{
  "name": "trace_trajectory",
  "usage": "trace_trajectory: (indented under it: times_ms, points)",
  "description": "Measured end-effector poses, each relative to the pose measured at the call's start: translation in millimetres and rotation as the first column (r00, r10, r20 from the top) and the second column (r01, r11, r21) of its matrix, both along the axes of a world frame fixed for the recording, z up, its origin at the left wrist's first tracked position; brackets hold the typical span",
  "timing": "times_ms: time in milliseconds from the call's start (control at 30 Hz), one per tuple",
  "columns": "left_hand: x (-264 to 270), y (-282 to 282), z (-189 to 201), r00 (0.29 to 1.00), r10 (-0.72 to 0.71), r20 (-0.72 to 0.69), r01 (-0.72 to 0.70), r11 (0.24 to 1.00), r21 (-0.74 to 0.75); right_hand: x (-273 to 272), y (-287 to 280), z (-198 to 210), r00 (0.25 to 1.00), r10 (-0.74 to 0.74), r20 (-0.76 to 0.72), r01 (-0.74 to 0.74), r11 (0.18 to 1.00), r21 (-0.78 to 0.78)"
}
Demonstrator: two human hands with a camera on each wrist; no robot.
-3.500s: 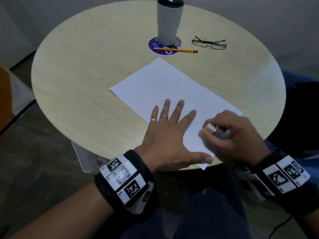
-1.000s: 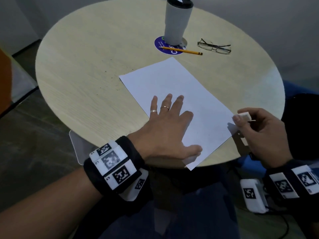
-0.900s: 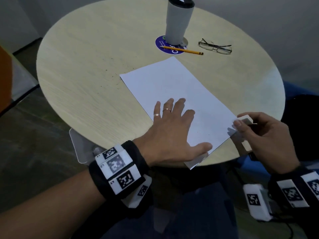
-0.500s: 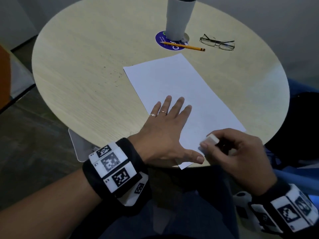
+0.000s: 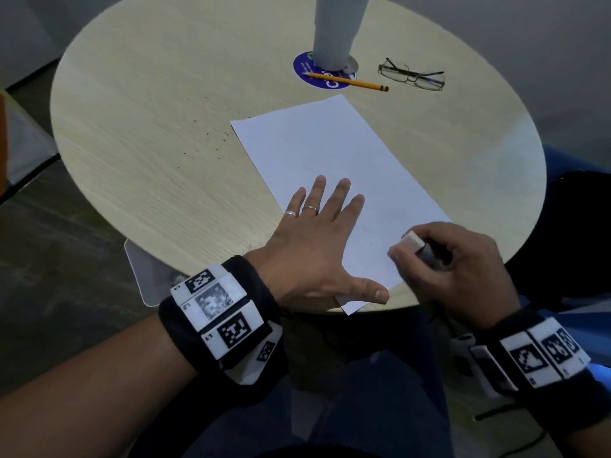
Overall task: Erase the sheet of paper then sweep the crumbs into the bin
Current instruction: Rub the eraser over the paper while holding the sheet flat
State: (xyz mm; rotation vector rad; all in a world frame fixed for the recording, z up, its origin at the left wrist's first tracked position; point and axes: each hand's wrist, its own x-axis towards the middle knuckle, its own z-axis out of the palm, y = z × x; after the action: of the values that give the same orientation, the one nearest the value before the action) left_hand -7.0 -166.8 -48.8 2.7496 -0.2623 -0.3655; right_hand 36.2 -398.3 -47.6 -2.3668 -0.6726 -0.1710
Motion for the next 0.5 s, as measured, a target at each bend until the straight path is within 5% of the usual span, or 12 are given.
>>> trace_trajectory:
  times_ms: [200, 400, 500]
  points:
    - [-0.2, 0.5, 1.1, 1.0, 0.001, 0.004, -0.001, 1.0, -0.021, -17.1, 15.8, 0.1, 0.993, 0.114, 0.037, -0.113, 0.993, -0.043]
    - [1.9, 4.0, 2.8, 0.999, -0.049, 0.009, 0.049, 0.999, 0.002, 19.9, -0.5, -3.1, 0.989, -0.105, -0.106, 0.125, 0.972, 0.201]
    - [4.9, 9.7, 6.6, 0.996, -0.086, 0.004, 0.086, 0.996, 0.031, 28.9, -8.7, -5.9, 0.994, -0.047, -0.1, 0.061, 0.988, 0.139]
